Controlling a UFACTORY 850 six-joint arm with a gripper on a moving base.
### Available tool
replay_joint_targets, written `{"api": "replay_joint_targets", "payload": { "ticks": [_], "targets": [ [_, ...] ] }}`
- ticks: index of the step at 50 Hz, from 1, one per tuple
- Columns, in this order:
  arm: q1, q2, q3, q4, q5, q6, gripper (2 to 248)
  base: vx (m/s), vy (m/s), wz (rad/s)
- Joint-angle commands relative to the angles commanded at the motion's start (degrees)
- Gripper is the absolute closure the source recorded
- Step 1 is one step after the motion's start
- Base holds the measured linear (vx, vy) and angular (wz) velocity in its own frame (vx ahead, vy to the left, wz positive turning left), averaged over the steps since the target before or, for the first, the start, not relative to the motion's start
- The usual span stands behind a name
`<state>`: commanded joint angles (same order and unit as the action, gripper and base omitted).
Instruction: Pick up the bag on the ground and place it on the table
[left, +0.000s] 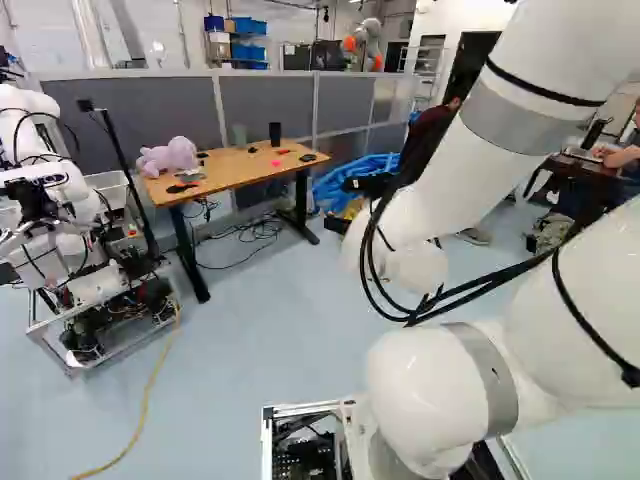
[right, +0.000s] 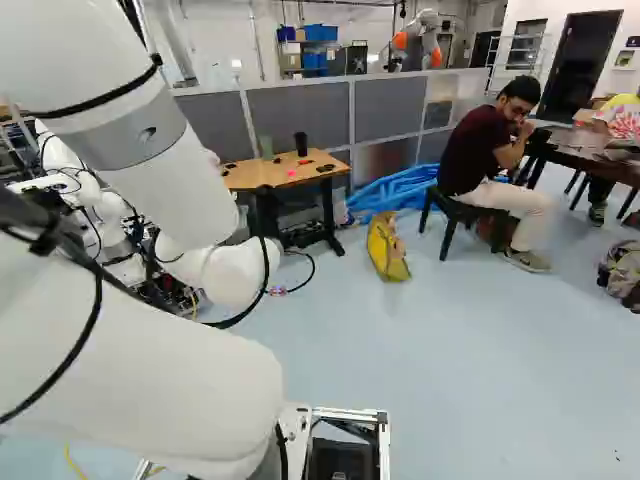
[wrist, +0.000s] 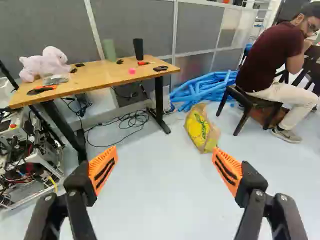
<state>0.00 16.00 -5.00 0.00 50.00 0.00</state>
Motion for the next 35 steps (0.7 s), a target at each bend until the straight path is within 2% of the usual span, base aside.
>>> {"api": "replay_joint_targets", "payload": {
  "ticks": [35],
  "targets": [
    [0.0, 0.0, 0.0, 0.0, 0.0, 0.0, 3, 0.0, 0.0, 0.0]
  ]
}}
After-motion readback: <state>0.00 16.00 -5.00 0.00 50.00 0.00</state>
